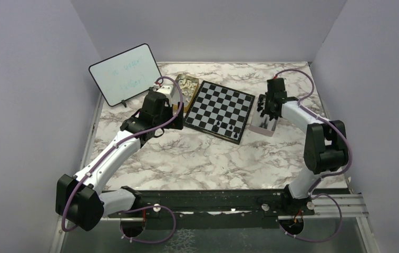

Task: Set up the chess pieces on the board
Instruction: Pick up the chess piece from the storage box, then place the chess piece on the chessboard.

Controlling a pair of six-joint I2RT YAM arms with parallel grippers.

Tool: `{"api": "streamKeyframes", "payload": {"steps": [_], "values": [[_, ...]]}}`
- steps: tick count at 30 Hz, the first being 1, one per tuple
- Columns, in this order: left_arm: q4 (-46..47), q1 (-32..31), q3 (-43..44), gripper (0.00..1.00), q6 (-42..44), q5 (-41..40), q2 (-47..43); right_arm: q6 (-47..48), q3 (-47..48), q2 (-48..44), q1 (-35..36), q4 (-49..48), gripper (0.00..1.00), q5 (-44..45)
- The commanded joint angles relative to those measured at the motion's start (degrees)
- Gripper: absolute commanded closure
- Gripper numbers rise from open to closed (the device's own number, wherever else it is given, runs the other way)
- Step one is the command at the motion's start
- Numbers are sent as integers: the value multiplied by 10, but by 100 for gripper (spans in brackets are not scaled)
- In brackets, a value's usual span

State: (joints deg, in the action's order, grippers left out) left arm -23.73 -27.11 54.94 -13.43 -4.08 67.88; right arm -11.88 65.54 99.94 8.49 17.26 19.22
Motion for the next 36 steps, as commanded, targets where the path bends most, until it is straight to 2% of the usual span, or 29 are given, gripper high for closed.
{"api": "streamKeyframes", "payload": {"steps": [1,7,14,18,23,33,36], "values": [[11,0,0,1,2,16,-13,32,-29,-61,0,6,81,-40],[11,0,31,5,-28,123,3,64,-80,-175,29,-38,81,-145],[-14,0,104,11,-93,222,41,110,-134,-275,116,-133,82,-254],[-24,0,150,17,-131,314,65,157,-186,-324,169,-229,82,-343],[-24,0,195,20,-172,360,84,168,-228,-363,227,-319,82,-417],[19,0,206,24,-250,433,119,187,-213,-365,291,-339,82,-436],[43,0,194,28,-272,456,127,189,-206,-362,299,-337,82,-436]]}}
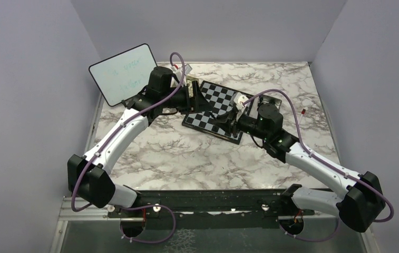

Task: Set up the chess pieces on the board
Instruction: Place the chess piece on the chessboard.

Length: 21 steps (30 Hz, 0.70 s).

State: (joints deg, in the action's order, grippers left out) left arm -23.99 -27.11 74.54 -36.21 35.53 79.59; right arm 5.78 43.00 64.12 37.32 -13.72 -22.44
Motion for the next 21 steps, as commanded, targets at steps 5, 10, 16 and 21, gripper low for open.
{"api": "streamKeyframes", "payload": {"steps": [5,10,16,21], "values": [[76,0,-23,46,-67,79,14,13,24,-2,20,-27,82,-14],[86,0,-41,52,-69,87,18,10,16,-8,22,-39,82,-8],[105,0,-50,60,-81,119,32,9,15,-8,22,-33,82,-2],[121,0,-54,72,-88,125,29,11,19,-2,23,-28,81,1]]}}
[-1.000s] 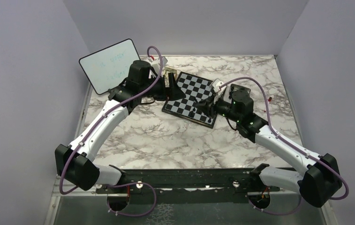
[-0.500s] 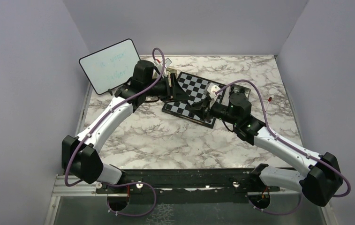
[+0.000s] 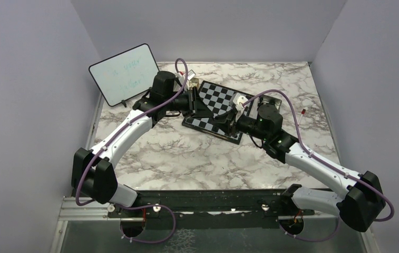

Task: Set up the chess pieces on the board
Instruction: Place the chess piece on the chessboard.

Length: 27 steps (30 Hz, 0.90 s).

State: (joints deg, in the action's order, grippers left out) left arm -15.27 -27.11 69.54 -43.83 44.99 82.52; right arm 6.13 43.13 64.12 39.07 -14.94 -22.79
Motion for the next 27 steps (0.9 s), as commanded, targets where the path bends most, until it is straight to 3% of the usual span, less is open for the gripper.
{"api": "streamKeyframes", "payload": {"steps": [1,5,11,20,22,27], "values": [[36,0,-4,74,-11,31,-1,7,17,-2,5,-15,81,4],[38,0,-5,80,-7,33,2,3,15,-3,5,-10,79,-1],[34,0,-5,86,8,35,5,-15,1,-19,5,-3,69,10],[-91,0,40,86,132,-123,17,-88,18,-22,5,120,23,65],[-108,-2,48,86,151,-162,22,-110,3,-41,5,128,4,92],[-143,-24,75,86,188,-267,47,-171,-16,-89,5,178,0,203]]}}
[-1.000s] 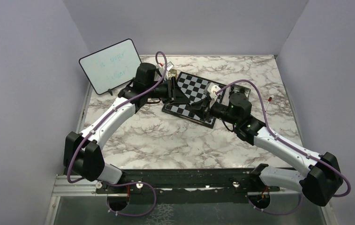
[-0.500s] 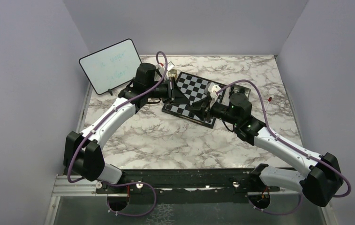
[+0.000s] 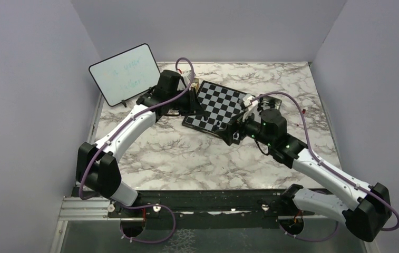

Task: Set up the chess pieces on the board
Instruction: Place the chess piece on the chessboard.

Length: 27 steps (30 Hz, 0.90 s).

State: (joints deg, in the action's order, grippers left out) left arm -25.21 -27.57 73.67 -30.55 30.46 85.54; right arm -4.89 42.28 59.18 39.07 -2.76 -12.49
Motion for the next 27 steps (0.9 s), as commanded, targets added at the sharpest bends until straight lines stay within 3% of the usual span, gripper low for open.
{"api": "streamKeyframes", "payload": {"steps": [1,12,18,27], "values": [[-46,-27,38,86,58,-146,21,-67,-5,-45,5,71,0,116],[-48,-126,95,85,85,-402,124,-108,11,-57,5,189,0,238],[-33,-139,107,85,69,-423,187,-108,4,-72,5,210,0,254],[49,-144,61,84,54,-444,196,-109,-10,-95,5,222,0,263]]}}
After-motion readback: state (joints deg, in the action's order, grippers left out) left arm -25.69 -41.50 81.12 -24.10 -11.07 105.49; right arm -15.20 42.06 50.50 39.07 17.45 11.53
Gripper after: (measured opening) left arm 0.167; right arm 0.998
